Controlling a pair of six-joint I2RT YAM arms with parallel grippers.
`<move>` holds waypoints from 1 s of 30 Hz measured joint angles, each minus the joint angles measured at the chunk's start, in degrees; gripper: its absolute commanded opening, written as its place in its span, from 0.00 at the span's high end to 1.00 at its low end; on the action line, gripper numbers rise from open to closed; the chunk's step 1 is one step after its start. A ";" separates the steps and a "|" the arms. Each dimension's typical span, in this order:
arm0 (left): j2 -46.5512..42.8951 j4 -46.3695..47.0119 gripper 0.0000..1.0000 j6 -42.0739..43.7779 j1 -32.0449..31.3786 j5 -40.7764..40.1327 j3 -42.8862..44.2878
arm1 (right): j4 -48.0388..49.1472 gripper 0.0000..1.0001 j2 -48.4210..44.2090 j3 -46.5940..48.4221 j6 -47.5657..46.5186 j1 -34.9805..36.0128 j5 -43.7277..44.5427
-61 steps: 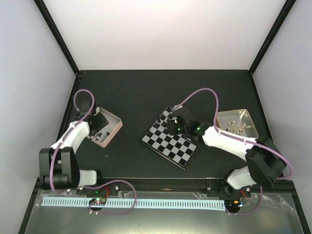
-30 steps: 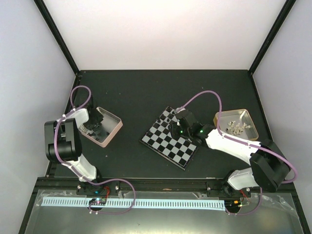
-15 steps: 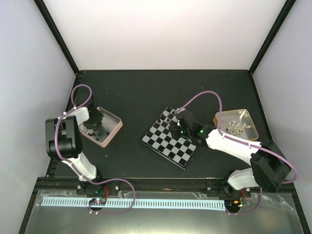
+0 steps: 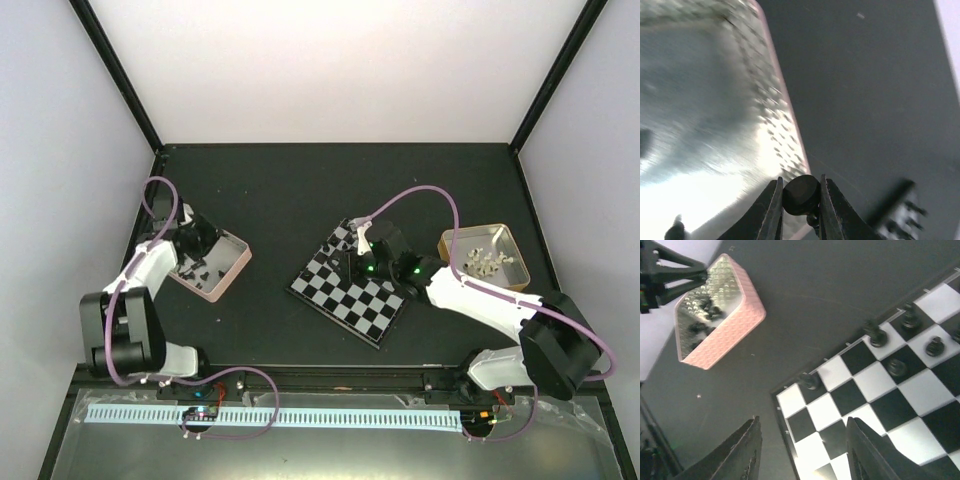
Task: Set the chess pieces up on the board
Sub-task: Pick up the chess piece from the storage box, then place the chess piece on the chessboard.
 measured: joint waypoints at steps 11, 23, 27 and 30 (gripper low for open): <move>-12.17 11.54 0.87 -19.30 -10.49 17.99 -8.96 | 9.20 0.41 0.92 2.54 5.95 0.02 -11.41; -17.55 20.52 0.87 -36.06 -23.10 20.63 -10.38 | 8.13 0.50 6.08 10.88 8.28 3.02 -12.37; -18.38 20.79 0.87 -38.05 -25.07 20.28 -10.38 | 6.29 0.53 6.91 12.70 7.85 3.72 -10.97; -18.40 20.92 0.87 -38.93 -26.14 20.11 -10.38 | 4.52 0.57 7.96 14.53 7.08 3.89 -9.53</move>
